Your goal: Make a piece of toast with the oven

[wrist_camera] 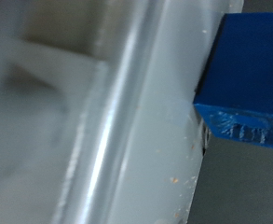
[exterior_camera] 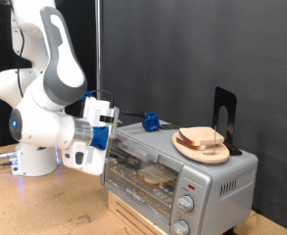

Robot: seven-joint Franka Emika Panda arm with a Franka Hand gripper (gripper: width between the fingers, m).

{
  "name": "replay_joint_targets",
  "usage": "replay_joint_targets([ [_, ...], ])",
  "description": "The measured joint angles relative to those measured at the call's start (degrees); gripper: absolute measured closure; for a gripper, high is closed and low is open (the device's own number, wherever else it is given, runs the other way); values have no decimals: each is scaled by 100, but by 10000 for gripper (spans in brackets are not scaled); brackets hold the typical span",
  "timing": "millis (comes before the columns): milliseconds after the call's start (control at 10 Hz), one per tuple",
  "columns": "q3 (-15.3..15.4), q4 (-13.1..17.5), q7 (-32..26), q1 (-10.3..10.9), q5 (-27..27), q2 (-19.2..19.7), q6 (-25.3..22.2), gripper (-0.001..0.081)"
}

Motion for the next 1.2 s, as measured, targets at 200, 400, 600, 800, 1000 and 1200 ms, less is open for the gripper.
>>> replay_joint_targets([
  [200, 23, -68, 30, -12, 19, -129, -43, -2],
  [400, -94, -192, 34, -130, 2, -373, -173, -2],
  [600, -261, -364, 34, -331, -102, -648, -364, -2],
  [800, -235, -362, 7, -327, -185, -616, -413, -2],
  [1000, -291, -361, 45, -369, -506, -608, -602, -2],
  [1200, -403, -205, 260, -482, -621, -433, -598, -2],
])
